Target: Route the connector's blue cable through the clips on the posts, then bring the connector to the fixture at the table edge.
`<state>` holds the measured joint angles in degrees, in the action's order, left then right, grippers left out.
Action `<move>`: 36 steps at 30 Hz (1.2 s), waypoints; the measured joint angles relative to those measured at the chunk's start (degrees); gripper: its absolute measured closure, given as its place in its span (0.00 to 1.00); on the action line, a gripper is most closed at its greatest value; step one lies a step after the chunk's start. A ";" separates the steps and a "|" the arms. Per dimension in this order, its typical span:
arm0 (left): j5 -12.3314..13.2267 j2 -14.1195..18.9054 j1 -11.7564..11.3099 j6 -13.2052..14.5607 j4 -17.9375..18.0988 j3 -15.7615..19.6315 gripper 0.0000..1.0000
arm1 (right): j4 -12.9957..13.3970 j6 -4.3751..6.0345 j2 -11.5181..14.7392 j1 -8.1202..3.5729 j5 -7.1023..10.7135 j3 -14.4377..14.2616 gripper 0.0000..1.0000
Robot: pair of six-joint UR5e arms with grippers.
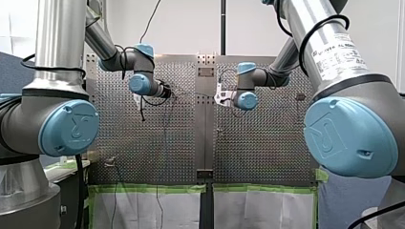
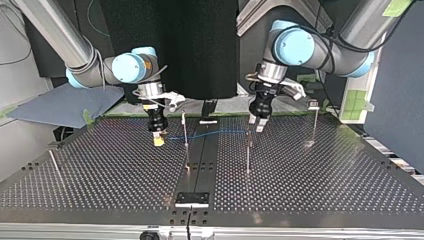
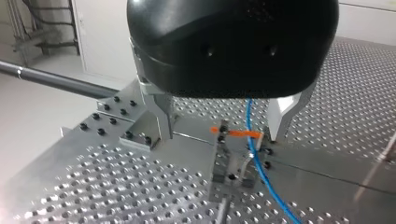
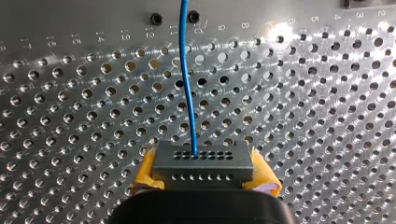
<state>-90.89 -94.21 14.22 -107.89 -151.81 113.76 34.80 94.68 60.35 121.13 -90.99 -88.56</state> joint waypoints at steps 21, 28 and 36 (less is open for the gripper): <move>-2.49 0.01 1.09 7.99 -2.02 0.03 0.02 | -0.18 0.15 0.00 -0.16 0.01 0.00 1.00; -2.49 0.00 1.23 8.13 -2.14 0.03 0.02 | -0.17 0.32 0.00 -0.22 0.02 0.00 1.00; -2.49 0.02 1.27 8.08 -2.13 0.03 0.02 | -0.20 0.35 -0.01 -0.23 0.02 0.00 1.00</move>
<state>-93.38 -94.19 15.49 -99.81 -153.94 113.79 34.61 95.03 60.34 120.90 -90.97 -88.56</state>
